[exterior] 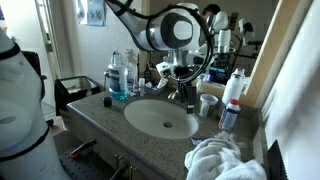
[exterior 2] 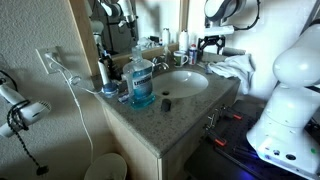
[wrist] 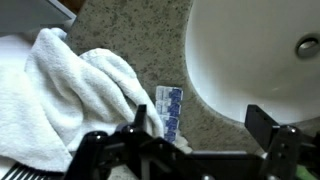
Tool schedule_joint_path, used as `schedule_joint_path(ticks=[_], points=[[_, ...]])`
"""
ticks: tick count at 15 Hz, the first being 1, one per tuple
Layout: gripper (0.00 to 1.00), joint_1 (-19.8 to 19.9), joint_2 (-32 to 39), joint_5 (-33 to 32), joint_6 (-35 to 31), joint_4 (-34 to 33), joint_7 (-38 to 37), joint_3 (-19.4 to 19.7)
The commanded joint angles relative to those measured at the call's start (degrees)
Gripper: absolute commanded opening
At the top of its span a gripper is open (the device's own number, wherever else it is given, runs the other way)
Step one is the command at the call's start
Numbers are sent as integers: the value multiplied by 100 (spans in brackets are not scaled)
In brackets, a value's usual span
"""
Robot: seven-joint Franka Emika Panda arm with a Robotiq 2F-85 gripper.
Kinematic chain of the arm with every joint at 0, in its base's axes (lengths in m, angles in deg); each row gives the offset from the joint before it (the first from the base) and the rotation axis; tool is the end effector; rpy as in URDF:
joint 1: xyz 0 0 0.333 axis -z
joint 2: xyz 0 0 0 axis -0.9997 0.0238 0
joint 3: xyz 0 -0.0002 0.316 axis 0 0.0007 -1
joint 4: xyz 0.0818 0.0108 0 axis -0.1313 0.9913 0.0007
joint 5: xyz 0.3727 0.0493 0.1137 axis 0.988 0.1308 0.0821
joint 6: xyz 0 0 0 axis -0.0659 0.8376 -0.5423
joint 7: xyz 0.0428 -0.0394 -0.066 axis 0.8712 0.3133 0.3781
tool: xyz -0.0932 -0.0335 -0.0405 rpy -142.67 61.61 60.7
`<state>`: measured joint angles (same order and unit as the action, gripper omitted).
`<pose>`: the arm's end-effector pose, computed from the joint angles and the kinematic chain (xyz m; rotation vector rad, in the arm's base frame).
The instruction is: Use the white towel to wipe the outside of the sink
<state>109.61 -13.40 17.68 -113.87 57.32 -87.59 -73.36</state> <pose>0.3978 -0.2218 0.3826 2.6756 -1.3007 0.1627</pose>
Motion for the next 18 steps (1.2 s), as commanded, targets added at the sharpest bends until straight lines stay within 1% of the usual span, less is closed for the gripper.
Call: schedule_joint_path(ticks=[1, 4, 7, 11, 15, 18], points=[[100, 298, 209, -416, -207, -213, -957, 143], [100, 511, 235, -924, -287, -239, -1904, 274], [100, 710, 221, -1551, -232, -224, -2960, 392], [100, 903, 205, -2596, -77, -159, -4527, 528], [100, 875, 271, -3569, 460, -89, -6094, 677], [100, 703, 391, -3820, 861, 63, -6717, 792]])
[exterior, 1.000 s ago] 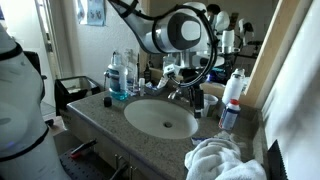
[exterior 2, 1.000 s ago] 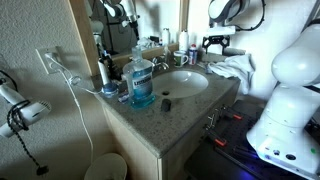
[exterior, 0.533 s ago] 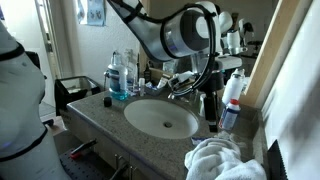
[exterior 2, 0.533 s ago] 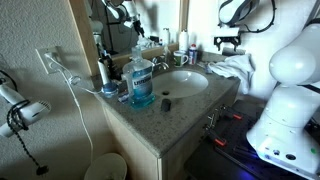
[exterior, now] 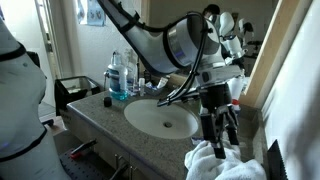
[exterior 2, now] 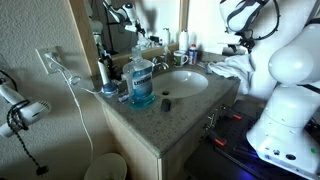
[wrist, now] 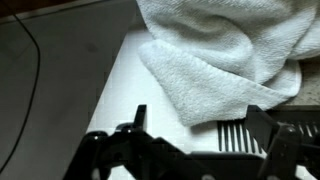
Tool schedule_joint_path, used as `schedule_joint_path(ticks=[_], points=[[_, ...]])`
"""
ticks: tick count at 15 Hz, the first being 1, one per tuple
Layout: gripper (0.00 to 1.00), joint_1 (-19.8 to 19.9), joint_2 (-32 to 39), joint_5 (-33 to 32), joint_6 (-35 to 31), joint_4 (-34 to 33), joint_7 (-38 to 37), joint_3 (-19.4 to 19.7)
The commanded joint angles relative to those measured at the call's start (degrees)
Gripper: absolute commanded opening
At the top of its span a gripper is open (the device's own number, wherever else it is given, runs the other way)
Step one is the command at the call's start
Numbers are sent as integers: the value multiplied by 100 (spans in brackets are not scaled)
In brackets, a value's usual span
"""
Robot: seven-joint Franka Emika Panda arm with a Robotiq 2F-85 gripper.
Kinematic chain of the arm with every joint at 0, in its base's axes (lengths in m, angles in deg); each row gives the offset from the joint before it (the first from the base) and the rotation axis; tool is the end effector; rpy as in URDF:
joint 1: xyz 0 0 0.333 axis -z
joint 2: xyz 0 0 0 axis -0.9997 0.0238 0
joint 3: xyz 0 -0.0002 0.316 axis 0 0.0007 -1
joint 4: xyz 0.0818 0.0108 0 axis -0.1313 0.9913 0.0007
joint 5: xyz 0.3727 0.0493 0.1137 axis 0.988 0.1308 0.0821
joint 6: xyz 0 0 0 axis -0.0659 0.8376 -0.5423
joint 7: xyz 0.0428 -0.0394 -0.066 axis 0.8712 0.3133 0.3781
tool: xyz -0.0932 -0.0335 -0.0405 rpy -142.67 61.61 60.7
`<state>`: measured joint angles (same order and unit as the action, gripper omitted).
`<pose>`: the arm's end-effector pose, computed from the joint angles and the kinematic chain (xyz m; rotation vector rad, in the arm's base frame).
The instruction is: Use the white towel to wipe the outside of the sink
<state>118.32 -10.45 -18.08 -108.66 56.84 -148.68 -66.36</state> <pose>0.3124 -0.3335 0.3590 1.5659 -2.0163 0.3228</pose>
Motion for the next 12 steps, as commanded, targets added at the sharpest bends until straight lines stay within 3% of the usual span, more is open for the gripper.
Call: schedule_joint_path(ticks=[1, 6, 12], points=[[100, -224, 142, -254, 426, 166, -738, 118], [100, -453, 388, -213, 506, 377, -1136, 196], [100, -639, 732, -134, 285, 150, -933, 308]])
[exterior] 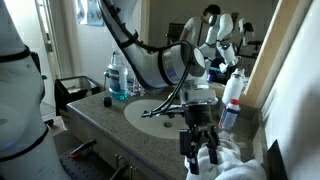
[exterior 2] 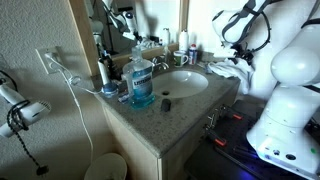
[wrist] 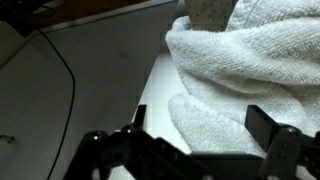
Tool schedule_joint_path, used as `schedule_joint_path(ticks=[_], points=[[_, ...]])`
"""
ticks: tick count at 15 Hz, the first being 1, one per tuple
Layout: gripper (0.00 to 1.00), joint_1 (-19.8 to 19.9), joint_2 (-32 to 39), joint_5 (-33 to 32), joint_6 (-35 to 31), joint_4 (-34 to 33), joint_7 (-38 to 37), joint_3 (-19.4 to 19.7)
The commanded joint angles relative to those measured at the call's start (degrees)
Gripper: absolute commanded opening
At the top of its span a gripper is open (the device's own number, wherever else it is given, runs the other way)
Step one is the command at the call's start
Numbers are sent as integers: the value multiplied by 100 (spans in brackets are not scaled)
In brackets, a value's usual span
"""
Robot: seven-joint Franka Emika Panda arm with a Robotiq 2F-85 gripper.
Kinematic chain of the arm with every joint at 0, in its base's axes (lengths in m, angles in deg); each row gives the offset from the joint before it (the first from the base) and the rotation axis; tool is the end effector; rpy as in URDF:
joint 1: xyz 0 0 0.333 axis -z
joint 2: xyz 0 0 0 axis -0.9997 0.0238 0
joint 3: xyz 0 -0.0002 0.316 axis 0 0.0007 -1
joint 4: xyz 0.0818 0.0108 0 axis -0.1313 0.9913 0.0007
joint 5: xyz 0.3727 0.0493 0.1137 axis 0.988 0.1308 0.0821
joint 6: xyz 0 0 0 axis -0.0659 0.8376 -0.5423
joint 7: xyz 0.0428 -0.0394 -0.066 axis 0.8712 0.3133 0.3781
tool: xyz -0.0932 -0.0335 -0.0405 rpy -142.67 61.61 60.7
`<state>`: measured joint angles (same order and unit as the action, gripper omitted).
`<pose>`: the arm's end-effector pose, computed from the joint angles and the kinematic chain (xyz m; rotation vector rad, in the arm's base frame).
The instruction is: Use the white towel to wipe the outside of the sink
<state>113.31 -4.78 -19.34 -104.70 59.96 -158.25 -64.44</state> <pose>0.3073 -0.3055 0.2921 1.4559 -2.0039 0.1751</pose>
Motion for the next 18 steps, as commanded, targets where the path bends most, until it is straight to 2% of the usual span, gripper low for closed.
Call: schedule_joint_path(ticks=[1, 11, 18], points=[[100, -156, 228, 5, -148, -229, 68, 126], [100, -174, 961, 102, -693, -982, 627, 373], [100, -187, 1206, 42, -779, -1089, 731, 513]])
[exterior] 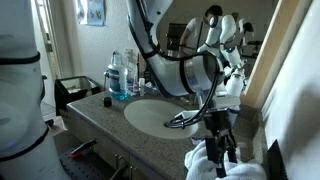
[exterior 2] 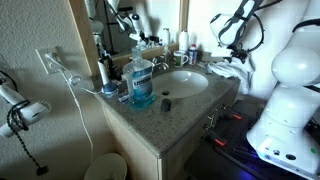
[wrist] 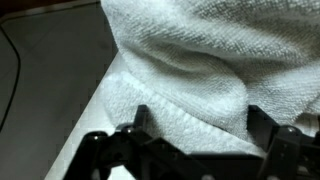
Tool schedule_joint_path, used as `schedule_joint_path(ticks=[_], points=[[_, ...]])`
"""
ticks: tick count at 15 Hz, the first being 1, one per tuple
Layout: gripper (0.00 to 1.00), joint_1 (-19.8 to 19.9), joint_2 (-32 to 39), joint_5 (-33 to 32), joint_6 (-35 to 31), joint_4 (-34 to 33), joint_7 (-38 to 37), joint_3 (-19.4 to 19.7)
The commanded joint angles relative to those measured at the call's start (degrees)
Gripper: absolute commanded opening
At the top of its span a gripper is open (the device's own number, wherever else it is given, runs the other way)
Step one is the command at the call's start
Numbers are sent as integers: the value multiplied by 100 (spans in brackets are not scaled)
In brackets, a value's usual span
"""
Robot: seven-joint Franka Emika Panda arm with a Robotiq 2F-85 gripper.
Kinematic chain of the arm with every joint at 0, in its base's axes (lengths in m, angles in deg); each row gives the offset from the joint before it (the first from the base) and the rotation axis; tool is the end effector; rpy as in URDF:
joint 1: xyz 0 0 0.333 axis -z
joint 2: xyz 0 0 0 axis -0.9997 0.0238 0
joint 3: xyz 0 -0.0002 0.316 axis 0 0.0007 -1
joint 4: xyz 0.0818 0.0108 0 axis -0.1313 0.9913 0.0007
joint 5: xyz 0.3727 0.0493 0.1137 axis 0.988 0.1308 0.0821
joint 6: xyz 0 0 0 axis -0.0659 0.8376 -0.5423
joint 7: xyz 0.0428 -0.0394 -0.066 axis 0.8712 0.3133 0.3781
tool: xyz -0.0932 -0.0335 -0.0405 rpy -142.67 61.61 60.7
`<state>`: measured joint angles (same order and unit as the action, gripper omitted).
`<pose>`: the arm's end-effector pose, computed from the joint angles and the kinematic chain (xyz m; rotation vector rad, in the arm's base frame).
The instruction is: Use the white towel to wipe the outside of the sink
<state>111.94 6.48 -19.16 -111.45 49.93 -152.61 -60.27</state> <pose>0.3450 -0.3576 0.2770 1.5478 -1.9482 0.2104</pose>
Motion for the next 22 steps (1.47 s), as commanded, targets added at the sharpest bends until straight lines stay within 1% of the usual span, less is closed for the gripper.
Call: schedule_joint_path(ticks=[1, 2, 3, 5, 8, 9, 10, 12, 13, 14, 17, 18, 21, 22], points=[[100, -55, 86, 15, -98, -90, 186, 102], [96, -62, 85, 0, -88, -95, 172, 104], [72, -69, 71, -36, -87, -93, 164, 104], [69, -81, 49, -58, -83, -101, 151, 99], [44, -104, 37, -88, -96, -111, 133, 94], [37, -112, 35, -91, -103, -109, 129, 94], [28, -120, 34, -99, -105, -101, 114, 96], [14, -125, 29, -111, -115, -83, 101, 101], [6, -125, 26, -106, -114, -79, 97, 102], [1, -128, 24, -101, -92, -83, 86, 102], [0, -156, -28, -33, 30, -95, 49, 81], [1, -176, -63, 6, 101, -101, 47, 65], [1, -269, -284, 197, 372, -117, 99, 4], [1, -325, -424, 282, 557, -119, 127, -29]])
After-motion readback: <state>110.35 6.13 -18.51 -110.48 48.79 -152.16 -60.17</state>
